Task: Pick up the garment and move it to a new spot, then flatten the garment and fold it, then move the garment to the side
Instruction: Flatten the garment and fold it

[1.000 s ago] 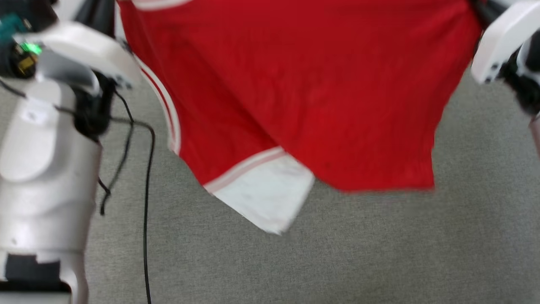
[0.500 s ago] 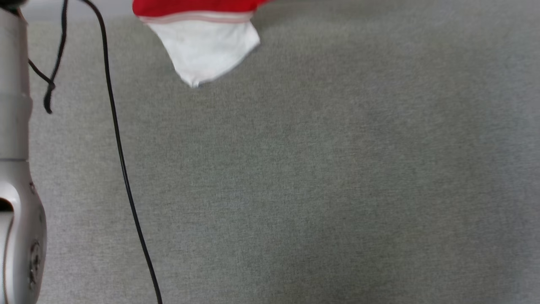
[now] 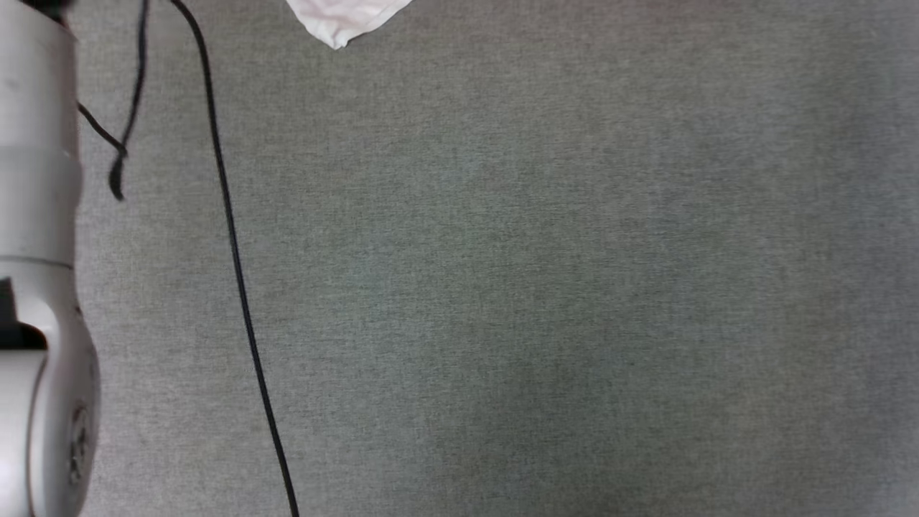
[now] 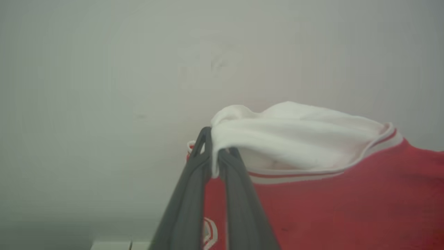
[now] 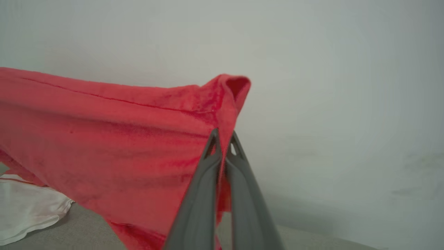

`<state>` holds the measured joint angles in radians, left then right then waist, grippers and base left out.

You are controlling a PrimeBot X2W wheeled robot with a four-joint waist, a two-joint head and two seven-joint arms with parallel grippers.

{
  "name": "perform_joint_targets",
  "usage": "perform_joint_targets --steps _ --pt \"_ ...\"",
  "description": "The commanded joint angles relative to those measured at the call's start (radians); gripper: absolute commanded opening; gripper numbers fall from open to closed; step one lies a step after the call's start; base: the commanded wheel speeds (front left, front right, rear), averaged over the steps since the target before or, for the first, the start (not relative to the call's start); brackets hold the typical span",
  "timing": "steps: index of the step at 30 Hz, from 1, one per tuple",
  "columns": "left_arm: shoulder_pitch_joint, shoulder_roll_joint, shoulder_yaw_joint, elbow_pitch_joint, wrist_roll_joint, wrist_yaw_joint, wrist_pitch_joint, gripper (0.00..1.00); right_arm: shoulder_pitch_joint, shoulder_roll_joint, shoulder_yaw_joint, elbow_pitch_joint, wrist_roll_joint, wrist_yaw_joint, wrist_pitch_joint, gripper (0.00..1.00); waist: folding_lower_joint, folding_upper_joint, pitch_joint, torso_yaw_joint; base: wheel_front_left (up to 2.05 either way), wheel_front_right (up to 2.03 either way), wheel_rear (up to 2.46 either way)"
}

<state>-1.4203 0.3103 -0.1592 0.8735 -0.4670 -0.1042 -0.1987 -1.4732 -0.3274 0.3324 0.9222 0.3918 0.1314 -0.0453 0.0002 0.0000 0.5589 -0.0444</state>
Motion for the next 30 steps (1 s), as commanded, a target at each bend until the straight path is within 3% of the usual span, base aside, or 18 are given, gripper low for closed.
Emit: perform_joint_targets --steps 1,12,22,30 --pt "0.027 -0.001 -0.003 0.017 -0.008 -0.006 -0.011 0.0 0.025 0.006 0.011 0.017 0.014 -0.001 -0.011 0.0 -0.0002 0.0 0.008 0.01 0.0 0.0 0.0" --pt "0.279 -0.045 -0.01 0.043 -0.039 -0.024 -0.067 0.0 0.267 0.01 0.097 0.077 0.129 -0.001 -0.105 0.0 -0.0002 0.0 -0.075 0.031 0.0 0.0 0.0" --pt "0.69 -0.065 0.108 -0.182 -0.016 -0.024 -0.069 0.0 0.559 -0.014 0.167 0.028 0.251 -0.002 -0.158 0.0 -0.0002 0.0 -0.209 0.016 0.0 0.0 0.0" --pt "1.013 -0.114 0.181 -0.316 0.022 -0.012 -0.069 0.0 0.761 -0.037 0.2 -0.023 0.314 -0.002 -0.171 0.0 -0.0002 0.0 -0.346 0.013 0.0 0.0 0.0"
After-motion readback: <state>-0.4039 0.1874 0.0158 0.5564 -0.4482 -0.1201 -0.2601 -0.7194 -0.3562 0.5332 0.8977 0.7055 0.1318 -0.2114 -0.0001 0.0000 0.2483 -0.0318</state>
